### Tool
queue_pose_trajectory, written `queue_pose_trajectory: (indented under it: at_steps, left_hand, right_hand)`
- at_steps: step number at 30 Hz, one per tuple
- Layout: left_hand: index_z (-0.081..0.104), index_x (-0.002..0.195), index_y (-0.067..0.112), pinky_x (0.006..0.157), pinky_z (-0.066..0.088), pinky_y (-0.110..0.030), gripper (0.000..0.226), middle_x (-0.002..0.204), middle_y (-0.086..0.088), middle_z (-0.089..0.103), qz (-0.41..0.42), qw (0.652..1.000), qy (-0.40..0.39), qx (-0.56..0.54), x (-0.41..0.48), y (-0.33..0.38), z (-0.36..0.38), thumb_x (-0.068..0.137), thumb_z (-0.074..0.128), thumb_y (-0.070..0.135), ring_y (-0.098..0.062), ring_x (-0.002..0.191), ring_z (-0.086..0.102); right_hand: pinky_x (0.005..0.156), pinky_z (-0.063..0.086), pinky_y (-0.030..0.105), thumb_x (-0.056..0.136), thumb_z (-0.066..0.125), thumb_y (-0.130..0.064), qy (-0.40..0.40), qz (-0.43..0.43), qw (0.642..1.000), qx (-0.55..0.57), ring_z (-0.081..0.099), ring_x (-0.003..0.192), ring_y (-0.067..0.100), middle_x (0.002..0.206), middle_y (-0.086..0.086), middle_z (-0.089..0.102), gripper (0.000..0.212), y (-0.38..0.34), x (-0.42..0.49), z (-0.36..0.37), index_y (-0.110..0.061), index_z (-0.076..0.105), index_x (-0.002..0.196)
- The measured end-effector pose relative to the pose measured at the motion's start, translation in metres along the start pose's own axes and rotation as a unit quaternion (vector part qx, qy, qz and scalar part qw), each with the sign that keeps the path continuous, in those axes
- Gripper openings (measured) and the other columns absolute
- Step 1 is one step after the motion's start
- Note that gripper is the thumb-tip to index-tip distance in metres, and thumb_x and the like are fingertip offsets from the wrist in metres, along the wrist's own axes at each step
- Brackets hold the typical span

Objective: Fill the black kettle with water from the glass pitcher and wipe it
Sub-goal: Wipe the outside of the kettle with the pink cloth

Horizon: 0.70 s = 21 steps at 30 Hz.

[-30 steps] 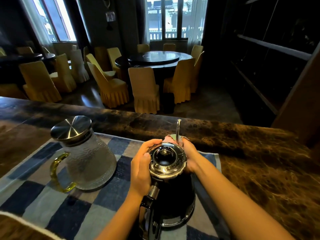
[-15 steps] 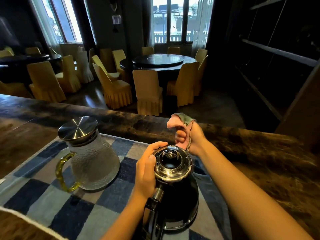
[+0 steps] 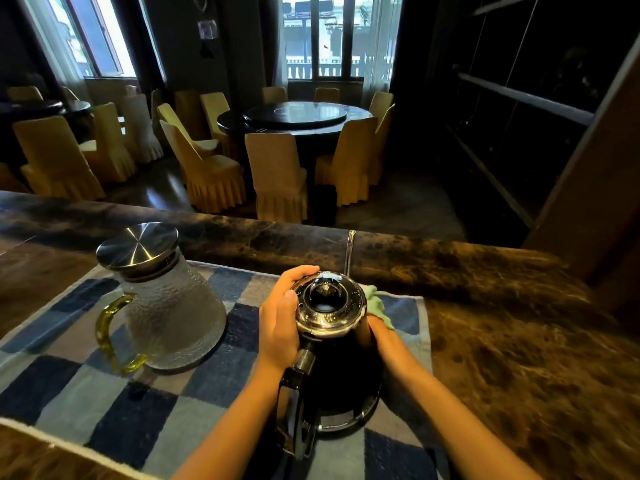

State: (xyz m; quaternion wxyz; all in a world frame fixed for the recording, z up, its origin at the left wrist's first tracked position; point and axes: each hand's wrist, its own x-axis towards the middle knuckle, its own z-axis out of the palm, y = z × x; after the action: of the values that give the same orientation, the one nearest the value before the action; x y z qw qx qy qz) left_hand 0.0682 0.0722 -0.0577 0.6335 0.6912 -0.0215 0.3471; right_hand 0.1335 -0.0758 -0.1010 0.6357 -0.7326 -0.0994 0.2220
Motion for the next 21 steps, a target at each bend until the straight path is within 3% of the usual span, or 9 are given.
queue_pose_trajectory:
  at_steps: [2,4,6,9,11,13,17,19,21]
  left_hand:
    - [0.062,0.109,0.018,0.086,0.049,-0.032,0.041,0.104,0.004,0.069,-0.004,1.000,-0.002,0.002,0.000,0.000,0.001,0.086,0.033,0.035,-0.019,0.101,0.064]
    - [0.062,0.108,0.021,0.086,0.049,-0.031,0.039,0.103,0.007,0.069,-0.004,1.000,-0.001,0.001,-0.001,0.000,0.001,0.085,0.033,0.036,-0.017,0.100,0.064]
    - [0.061,0.108,0.020,0.087,0.049,-0.032,0.039,0.103,0.008,0.069,-0.004,1.000,0.003,0.000,0.000,0.001,0.001,0.085,0.033,0.036,-0.016,0.100,0.063]
    - [0.060,0.110,0.011,0.091,0.049,-0.045,0.044,0.109,-0.006,0.067,-0.019,1.000,-0.002,-0.012,0.000,0.001,-0.001,0.084,0.034,0.036,-0.025,0.104,0.062]
    - [0.058,0.113,0.004,0.094,0.046,-0.054,0.049,0.113,-0.018,0.064,-0.025,1.000,-0.006,-0.017,-0.001,0.000,0.000,0.084,0.034,0.035,-0.034,0.107,0.060]
    - [0.058,0.113,0.003,0.094,0.046,-0.054,0.048,0.112,-0.018,0.064,-0.026,1.000,-0.006,-0.012,-0.001,0.003,0.002,0.085,0.034,0.034,-0.033,0.107,0.060]
    - [0.059,0.110,0.010,0.087,0.049,-0.037,0.041,0.105,-0.003,0.066,-0.024,1.000,-0.006,-0.003,-0.002,0.005,0.002,0.085,0.033,0.031,-0.017,0.099,0.063]
    - [0.059,0.110,0.010,0.087,0.049,-0.033,0.043,0.105,0.000,0.066,-0.015,1.000,-0.007,0.000,-0.002,0.003,0.001,0.085,0.032,0.033,-0.014,0.099,0.063]
    - [0.059,0.110,0.009,0.086,0.049,-0.033,0.045,0.105,0.001,0.065,-0.009,1.000,-0.009,0.005,0.000,0.002,0.000,0.085,0.031,0.035,-0.014,0.099,0.062]
  right_hand:
    - [0.096,0.040,0.027,0.099,0.042,-0.019,0.042,-0.016,0.998,0.046,0.056,0.103,0.008,0.111,-0.010,0.063,0.024,0.023,-0.027,0.000,-0.031,0.060,0.107]
    - [0.074,0.045,0.025,0.096,0.047,-0.019,0.058,-0.028,0.996,0.069,0.058,0.077,0.006,0.079,-0.015,0.068,0.020,0.031,-0.052,0.004,-0.028,0.063,0.090]
    - [0.059,0.045,0.024,0.092,0.054,-0.028,0.028,-0.048,0.992,0.113,0.056,0.063,0.014,0.062,-0.006,0.065,0.016,0.015,-0.064,0.008,-0.022,0.063,0.080]
    - [0.078,0.053,0.035,0.087,0.054,-0.044,0.007,-0.078,0.984,0.160,0.066,0.082,0.018,0.083,0.001,0.072,0.027,-0.016,-0.056,0.013,-0.022,0.069,0.088]
    - [0.081,0.048,0.010,0.097,0.044,-0.031,0.024,-0.139,0.983,0.118,0.065,0.089,-0.009,0.087,-0.021,0.073,0.022,-0.038,-0.045,0.019,-0.032,0.065,0.092]
    - [0.075,0.041,-0.001,0.101,0.036,-0.016,0.054,-0.136,0.985,0.093,0.059,0.086,-0.017,0.091,-0.026,0.066,0.030,-0.048,-0.035,0.023,-0.034,0.058,0.091]
    - [0.097,0.039,0.024,0.103,0.030,-0.019,0.109,-0.063,0.990,0.069,0.050,0.107,0.010,0.111,0.000,0.056,0.027,-0.016,-0.033,0.022,-0.020,0.056,0.109]
    - [0.083,0.047,0.024,0.102,0.032,-0.027,0.124,-0.006,0.987,0.099,0.057,0.090,0.008,0.098,0.000,0.059,0.029,0.008,-0.051,0.026,-0.020,0.060,0.104]
    - [0.052,0.044,0.016,0.101,0.036,-0.026,0.122,0.030,0.985,0.118,0.054,0.052,0.002,0.069,0.003,0.053,0.031,0.018,-0.070,0.035,-0.016,0.057,0.081]
